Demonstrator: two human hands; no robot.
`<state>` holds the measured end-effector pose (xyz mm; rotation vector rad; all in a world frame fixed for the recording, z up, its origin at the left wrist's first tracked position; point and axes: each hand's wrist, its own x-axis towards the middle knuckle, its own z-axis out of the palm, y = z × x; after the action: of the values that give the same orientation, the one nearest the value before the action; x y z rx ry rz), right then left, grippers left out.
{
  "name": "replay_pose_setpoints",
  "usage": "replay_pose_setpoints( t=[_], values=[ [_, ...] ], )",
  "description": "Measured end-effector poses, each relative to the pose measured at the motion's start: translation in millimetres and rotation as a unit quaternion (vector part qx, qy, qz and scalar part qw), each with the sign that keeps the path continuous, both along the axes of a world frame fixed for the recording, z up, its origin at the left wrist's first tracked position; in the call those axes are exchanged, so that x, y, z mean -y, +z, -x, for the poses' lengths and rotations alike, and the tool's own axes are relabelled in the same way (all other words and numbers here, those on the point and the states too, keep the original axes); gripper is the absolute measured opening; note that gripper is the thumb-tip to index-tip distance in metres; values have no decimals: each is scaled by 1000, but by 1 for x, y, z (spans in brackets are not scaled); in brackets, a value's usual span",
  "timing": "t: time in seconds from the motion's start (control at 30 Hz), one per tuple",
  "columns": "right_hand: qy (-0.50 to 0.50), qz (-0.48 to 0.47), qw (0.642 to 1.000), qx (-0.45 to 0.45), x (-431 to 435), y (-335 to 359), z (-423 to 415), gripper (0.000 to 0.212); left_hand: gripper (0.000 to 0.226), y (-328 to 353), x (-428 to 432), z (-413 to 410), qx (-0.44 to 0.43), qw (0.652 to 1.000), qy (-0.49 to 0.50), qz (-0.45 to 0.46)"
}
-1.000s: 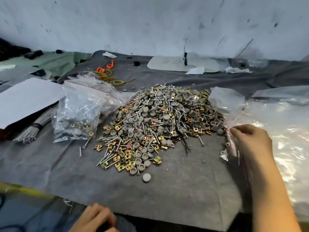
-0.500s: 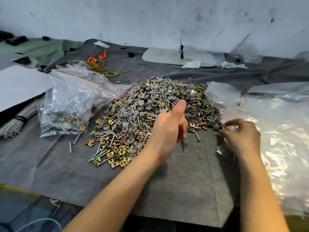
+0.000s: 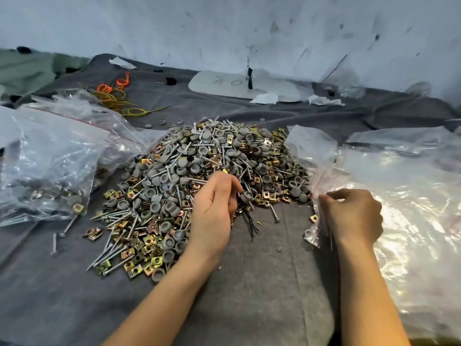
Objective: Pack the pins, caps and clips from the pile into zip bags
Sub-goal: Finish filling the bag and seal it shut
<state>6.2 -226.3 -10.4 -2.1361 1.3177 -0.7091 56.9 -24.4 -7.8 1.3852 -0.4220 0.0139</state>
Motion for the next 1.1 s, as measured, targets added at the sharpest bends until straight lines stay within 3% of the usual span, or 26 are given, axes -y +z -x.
replay_pose_setpoints(
  t=[0.1,0.17,0.3,0.4,0.5,0.6,0.67,0.9,0.97,1.1],
  values=[
    [-1,26,999,28,-3,2,2,17,20,0,-1,2,25,1000,-2,-5],
    [17,81,991,109,-5,5,5,17,17,0,0,2,34,999,-4,-19],
    [56,284,896,338,-34,26,13,13,19,-2,0,4,24,999,-33,-17],
    [237,331,838,363,-70,30,10,8,40,4,0,4,-46,992,-112,40],
    [397,305,813,298,-94,24,4,7,50,10,-3,-2,-122,981,-130,77],
    [449,250,811,279,-96,21,3,13,39,10,-7,-8,-132,985,-99,45],
    [457,218,815,281,-93,23,5,18,47,9,-8,-8,-121,988,-95,25],
    [452,90,838,293,-93,24,6,17,43,12,-8,-5,-86,988,-125,-33],
    [435,47,850,294,-92,22,4,14,53,12,-9,-5,-90,986,-126,-56],
    [396,-57,877,267,-88,19,2,22,48,10,-8,-4,-127,977,-152,-80]
  ],
)
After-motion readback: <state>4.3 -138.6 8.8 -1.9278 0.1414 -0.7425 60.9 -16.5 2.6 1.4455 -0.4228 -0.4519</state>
